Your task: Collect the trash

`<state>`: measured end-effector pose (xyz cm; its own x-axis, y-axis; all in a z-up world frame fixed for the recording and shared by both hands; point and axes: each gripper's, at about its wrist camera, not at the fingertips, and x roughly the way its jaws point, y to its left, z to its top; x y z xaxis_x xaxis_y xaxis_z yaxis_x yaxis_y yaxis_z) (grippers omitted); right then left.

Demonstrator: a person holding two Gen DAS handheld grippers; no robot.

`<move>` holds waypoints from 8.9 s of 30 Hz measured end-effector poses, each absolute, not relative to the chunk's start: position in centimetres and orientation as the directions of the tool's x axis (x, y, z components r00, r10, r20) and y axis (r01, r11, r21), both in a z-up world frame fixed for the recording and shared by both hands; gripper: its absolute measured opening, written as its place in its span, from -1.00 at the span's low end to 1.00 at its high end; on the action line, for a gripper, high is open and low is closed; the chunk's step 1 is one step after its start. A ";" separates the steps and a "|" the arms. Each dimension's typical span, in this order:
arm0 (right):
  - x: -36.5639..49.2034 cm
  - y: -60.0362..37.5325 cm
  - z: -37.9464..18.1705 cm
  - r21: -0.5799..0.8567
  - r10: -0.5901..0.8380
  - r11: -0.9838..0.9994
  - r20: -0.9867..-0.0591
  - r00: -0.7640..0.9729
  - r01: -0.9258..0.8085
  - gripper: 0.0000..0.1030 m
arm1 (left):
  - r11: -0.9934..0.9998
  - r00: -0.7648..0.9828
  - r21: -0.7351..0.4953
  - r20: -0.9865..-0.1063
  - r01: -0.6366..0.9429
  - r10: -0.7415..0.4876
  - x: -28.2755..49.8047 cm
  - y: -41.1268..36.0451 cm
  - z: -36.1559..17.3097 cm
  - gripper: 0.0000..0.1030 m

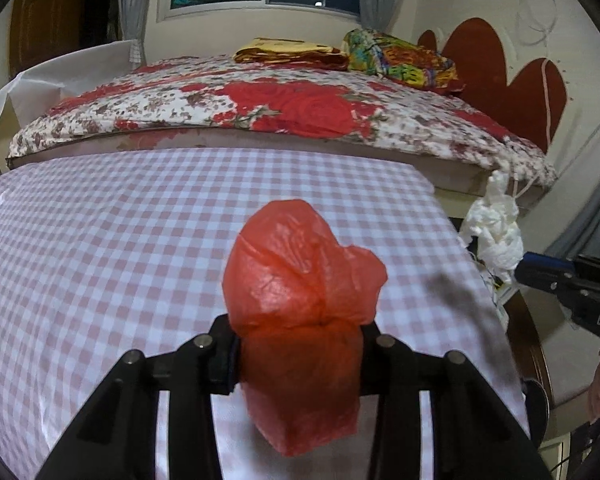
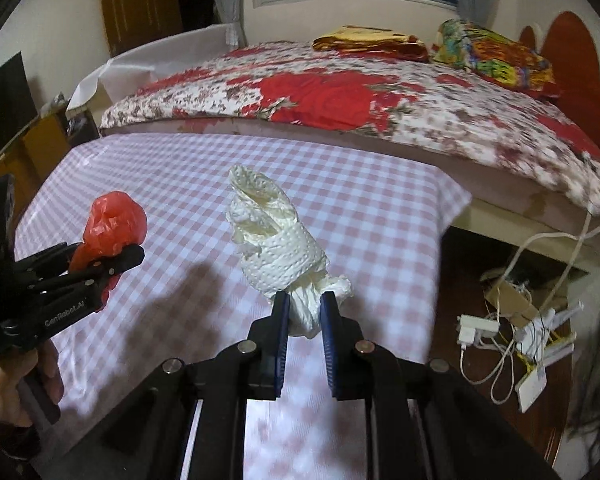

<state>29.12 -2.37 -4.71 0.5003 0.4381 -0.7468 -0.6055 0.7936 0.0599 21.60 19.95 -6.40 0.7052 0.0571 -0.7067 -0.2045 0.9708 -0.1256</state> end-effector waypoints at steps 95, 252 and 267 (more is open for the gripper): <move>8.2 -46.2 -19.2 0.088 -0.003 0.978 -0.897 0.441 0.187 -0.67 | 0.800 0.334 -0.156 -0.849 0.580 -0.408 15.0 -24.7 -14.2 -0.22; -2.1 -27.4 2.0 -0.061 -0.109 0.994 -0.607 0.787 0.091 1.00 | 0.978 0.776 -0.025 -0.605 0.208 -0.180 1.3 -4.6 1.8 0.99; -2.0 -27.3 2.0 -0.062 -0.109 0.994 -0.607 0.787 0.090 1.00 | 0.979 0.774 -0.024 -0.608 0.204 -0.177 1.4 -4.1 1.3 0.99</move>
